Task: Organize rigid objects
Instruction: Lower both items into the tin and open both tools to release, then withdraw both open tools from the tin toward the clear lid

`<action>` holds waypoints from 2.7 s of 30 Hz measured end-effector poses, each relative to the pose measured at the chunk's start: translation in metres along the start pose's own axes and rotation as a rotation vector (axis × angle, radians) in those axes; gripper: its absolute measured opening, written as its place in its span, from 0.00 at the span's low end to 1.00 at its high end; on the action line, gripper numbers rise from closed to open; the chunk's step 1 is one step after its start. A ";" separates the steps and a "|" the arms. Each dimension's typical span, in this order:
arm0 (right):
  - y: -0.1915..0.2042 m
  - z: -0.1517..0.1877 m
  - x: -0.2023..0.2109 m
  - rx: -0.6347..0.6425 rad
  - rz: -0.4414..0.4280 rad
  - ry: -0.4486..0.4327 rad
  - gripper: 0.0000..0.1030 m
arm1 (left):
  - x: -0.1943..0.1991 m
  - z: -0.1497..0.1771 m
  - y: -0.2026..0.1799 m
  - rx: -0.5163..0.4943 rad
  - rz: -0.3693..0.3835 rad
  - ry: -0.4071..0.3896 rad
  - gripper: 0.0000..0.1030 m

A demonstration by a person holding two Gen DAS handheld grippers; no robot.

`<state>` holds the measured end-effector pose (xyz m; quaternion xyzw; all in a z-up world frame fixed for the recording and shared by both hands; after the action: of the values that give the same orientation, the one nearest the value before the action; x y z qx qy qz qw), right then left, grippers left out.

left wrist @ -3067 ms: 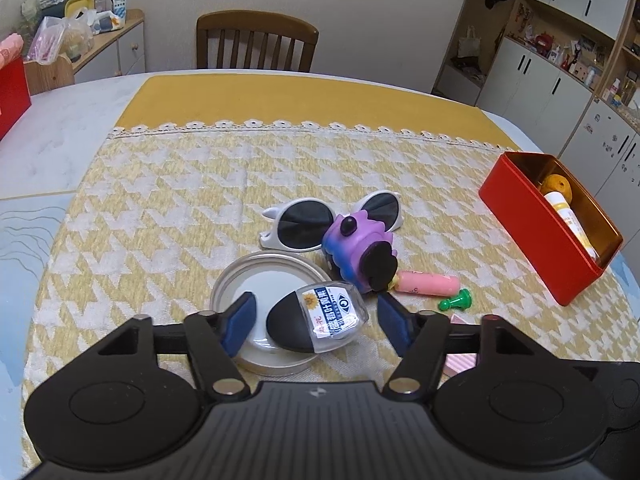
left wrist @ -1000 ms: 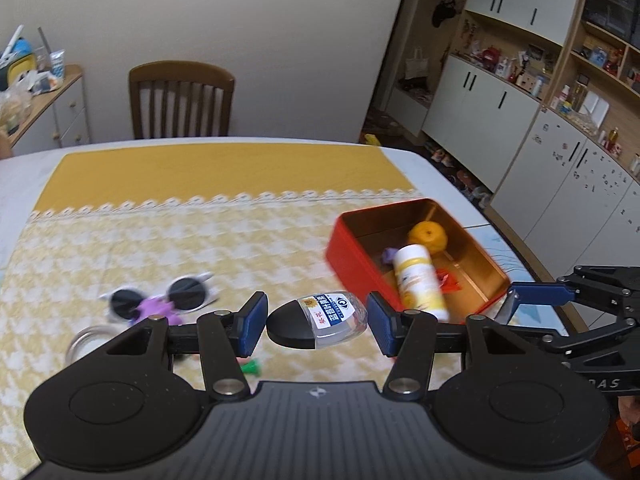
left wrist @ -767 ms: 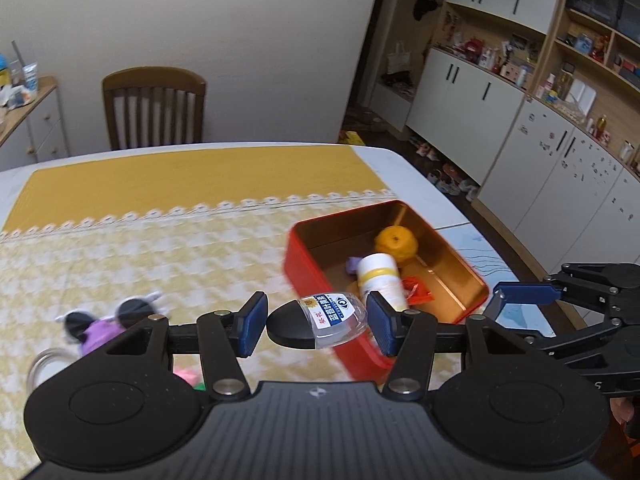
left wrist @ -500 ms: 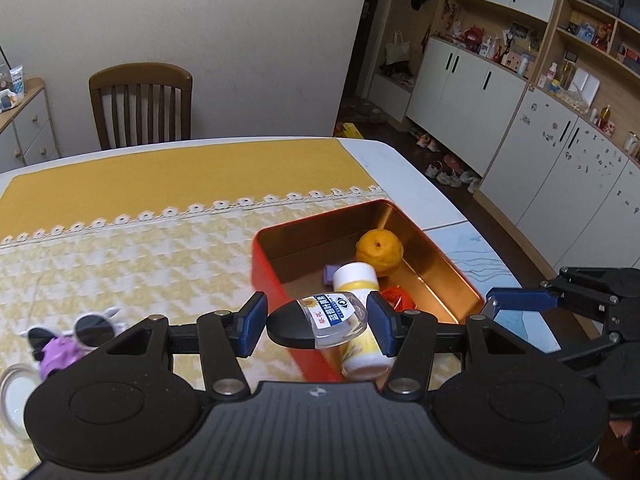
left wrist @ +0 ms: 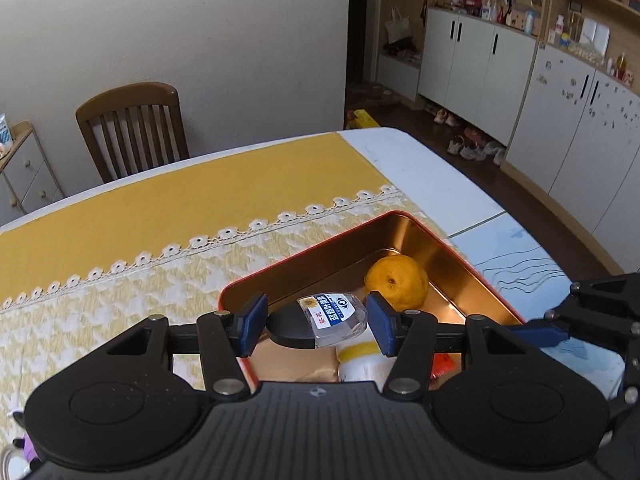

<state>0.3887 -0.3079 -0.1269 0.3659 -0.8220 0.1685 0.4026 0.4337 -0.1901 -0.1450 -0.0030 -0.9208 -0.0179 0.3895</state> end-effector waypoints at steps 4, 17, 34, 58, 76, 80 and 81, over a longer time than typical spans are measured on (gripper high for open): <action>0.001 0.002 -0.012 0.046 -0.006 0.040 0.54 | -0.016 -0.002 -0.002 -0.012 -0.016 0.015 0.52; -0.001 0.007 -0.027 0.066 -0.014 0.075 0.54 | -0.048 0.001 -0.009 -0.033 -0.061 0.074 0.52; -0.010 -0.002 -0.019 -0.015 -0.039 0.039 0.60 | -0.055 0.005 -0.002 0.005 -0.070 0.110 0.52; 0.011 -0.010 0.013 -0.088 -0.006 -0.031 0.69 | 0.024 0.008 0.012 0.039 -0.012 -0.002 0.57; 0.052 -0.022 0.041 -0.110 -0.009 -0.102 0.90 | 0.092 0.027 0.045 0.057 0.045 -0.085 0.77; 0.066 -0.025 0.043 -0.124 -0.019 -0.118 0.96 | 0.105 0.036 0.059 0.058 0.054 -0.093 0.78; 0.069 -0.026 0.043 -0.124 -0.018 -0.124 0.99 | 0.108 0.039 0.064 0.061 0.048 -0.094 0.79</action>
<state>0.3336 -0.2666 -0.0758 0.3575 -0.8507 0.0908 0.3745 0.3321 -0.1256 -0.0930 -0.0142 -0.9378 0.0197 0.3462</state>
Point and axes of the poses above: each gripper's, at about its wrist camera, not at the fingertips, and x roughly against the way its jaws point, y to its left, z to its underside, the point moved 9 cm from there along -x, roughly the way its jaws point, and after that the axes turned 2 degrees about -x, right-handed, at the moved point
